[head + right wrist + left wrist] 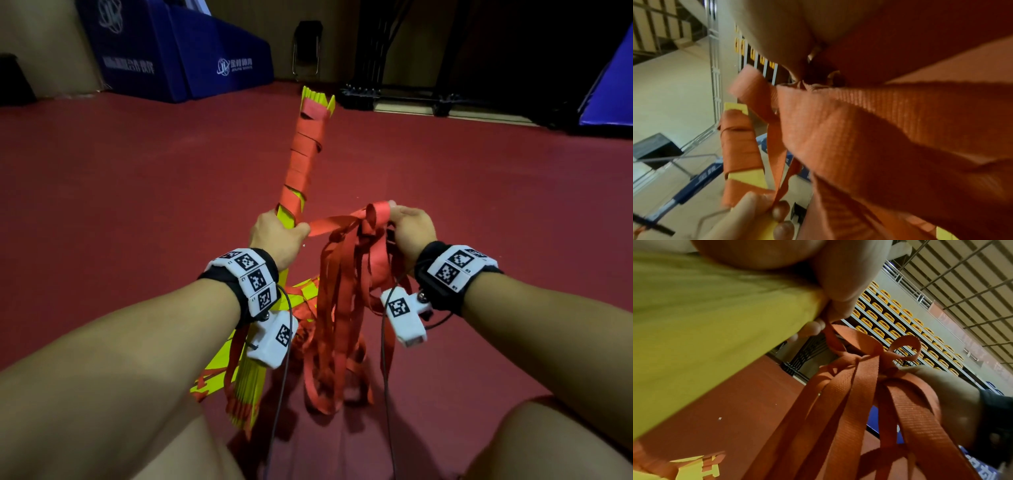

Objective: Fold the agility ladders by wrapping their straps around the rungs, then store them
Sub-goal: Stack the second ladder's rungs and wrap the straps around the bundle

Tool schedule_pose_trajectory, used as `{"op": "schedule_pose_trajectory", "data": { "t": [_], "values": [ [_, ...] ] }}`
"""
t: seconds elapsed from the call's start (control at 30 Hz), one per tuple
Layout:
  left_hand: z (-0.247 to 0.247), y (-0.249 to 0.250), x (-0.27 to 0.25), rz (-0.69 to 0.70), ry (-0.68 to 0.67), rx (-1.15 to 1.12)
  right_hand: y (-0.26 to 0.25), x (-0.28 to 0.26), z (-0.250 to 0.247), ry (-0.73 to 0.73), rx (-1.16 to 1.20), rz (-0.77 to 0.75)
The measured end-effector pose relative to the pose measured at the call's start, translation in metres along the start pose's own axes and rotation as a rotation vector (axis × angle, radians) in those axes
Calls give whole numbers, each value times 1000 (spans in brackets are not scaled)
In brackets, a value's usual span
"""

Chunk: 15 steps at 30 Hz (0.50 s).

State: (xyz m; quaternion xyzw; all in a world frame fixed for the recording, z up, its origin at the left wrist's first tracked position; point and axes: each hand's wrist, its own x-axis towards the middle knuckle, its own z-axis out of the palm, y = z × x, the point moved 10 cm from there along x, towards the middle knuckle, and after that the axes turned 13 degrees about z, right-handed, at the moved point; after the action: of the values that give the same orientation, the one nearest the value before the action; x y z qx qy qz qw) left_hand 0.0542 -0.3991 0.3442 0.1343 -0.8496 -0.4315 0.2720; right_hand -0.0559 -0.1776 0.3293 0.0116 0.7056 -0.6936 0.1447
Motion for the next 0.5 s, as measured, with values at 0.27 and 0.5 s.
{"op": "schedule_pose_trajectory", "data": {
  "t": [0.27, 0.5],
  "values": [
    [-16, 0, 2, -4, 92, -1, -2, 10, -39, 224, -141, -22],
    [-16, 8, 3, 19, 114, -66, 6, 23, -45, 285, -78, 26]
  ]
}}
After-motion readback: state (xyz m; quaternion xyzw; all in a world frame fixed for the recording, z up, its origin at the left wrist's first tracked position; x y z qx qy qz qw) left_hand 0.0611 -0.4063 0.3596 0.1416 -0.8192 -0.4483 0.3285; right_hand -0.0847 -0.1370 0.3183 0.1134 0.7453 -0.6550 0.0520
